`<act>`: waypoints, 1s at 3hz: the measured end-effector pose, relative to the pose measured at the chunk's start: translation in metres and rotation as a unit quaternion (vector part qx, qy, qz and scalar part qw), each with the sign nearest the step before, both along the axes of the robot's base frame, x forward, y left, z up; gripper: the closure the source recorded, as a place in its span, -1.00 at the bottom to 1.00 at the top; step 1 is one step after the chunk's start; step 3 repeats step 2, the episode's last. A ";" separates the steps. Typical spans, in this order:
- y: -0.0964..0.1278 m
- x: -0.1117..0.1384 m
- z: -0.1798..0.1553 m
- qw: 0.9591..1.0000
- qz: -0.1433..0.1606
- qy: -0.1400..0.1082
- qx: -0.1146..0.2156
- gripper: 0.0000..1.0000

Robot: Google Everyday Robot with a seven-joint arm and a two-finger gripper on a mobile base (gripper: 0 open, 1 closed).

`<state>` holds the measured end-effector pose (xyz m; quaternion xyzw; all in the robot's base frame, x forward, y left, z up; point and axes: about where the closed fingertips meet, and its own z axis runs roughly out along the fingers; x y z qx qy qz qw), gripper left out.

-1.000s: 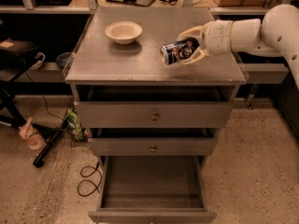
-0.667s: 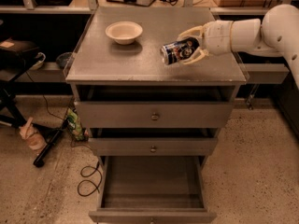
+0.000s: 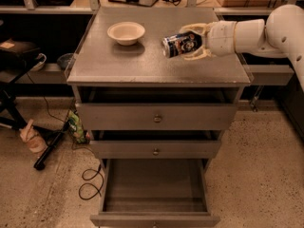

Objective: Pick pepsi can from bottom drawer and place on counter

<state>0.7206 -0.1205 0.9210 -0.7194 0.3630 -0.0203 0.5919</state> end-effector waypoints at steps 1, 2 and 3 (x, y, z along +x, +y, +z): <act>0.000 0.000 0.000 1.000 0.000 0.000 0.000 -1.00; 0.000 0.000 0.000 1.000 0.000 0.000 0.000 -1.00; 0.000 0.000 0.000 1.000 0.000 0.000 0.000 -1.00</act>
Offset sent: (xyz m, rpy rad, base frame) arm 0.0000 0.0000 0.0000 0.0000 0.0000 0.0000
